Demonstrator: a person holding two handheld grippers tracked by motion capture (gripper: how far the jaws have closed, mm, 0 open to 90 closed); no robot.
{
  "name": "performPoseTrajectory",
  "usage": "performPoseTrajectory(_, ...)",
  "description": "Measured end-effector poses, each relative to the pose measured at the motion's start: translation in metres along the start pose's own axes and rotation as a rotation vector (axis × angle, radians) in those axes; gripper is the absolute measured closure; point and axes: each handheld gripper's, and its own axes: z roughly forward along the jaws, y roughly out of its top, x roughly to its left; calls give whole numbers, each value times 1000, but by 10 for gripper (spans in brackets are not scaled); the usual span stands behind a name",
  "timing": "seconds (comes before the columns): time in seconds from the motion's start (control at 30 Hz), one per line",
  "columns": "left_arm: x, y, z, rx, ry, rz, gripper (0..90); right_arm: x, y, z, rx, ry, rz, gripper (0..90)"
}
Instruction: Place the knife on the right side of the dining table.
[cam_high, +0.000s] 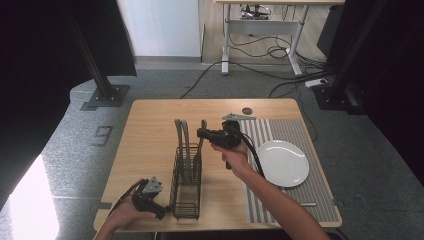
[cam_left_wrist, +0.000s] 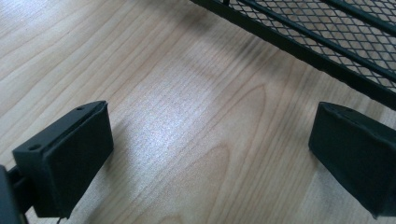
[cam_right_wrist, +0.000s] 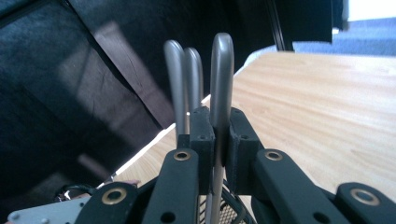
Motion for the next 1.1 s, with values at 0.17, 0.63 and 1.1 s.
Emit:
performPoseTrajectory(0.17, 0, 0, 0, 0, 0, 0, 0, 13, 16, -23, -73, -12, -46, 831)
performPoseTrajectory(0.63, 0, 0, 0, -1, 0, 0, 0, 26, 55, -107, -264, -38, -105, 831)
performPoseTrajectory(1.1, 0, 0, 0, 0, 0, 0, 0, -22, 24, -96, -201, -137, -26, 830)
